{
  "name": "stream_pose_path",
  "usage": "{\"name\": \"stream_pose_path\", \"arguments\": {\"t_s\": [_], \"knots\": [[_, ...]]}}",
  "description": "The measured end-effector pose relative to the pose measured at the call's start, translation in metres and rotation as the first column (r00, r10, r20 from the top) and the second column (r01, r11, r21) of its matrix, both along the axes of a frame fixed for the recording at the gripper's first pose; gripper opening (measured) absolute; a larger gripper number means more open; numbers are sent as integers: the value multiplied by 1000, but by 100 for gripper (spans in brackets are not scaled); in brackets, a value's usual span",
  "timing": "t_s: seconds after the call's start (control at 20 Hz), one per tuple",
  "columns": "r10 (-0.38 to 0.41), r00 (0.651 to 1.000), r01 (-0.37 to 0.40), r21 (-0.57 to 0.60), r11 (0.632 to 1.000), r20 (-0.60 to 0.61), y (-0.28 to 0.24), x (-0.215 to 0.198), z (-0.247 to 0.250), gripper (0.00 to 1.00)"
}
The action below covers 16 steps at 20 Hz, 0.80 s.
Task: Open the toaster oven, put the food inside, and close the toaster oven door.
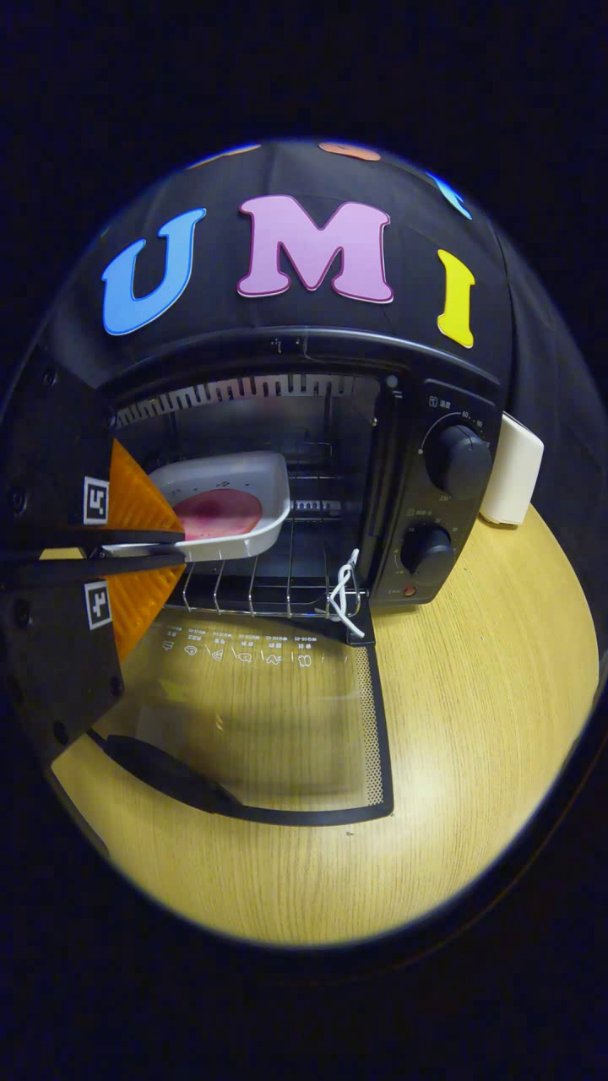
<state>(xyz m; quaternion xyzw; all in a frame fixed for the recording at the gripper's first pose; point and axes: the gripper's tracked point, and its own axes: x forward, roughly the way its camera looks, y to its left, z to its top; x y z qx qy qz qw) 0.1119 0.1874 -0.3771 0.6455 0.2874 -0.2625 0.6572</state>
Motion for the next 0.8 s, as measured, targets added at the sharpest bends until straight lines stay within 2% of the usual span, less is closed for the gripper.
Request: {"name": "stream_pose_path", "arguments": {"t_s": [0.15,0.2,0.25,0.35,0.4,0.45,0.55,0.6,0.8], "knots": [[60,997,-62,52,997,51,14,-7,13,19],[84,994,-89,67,994,68,19,-11,18,28],[103,991,-109,68,992,85,20,-15,24,28],[164,978,-169,33,985,127,20,-21,38,60],[242,960,-242,-18,970,143,20,-33,46,80],[346,927,-337,-88,938,145,26,-39,51,100],[520,843,-483,-229,845,140,32,-53,59,98],[568,815,-526,-264,808,115,31,-60,59,98],[678,733,-652,-331,682,-45,12,-96,41,98]]}}
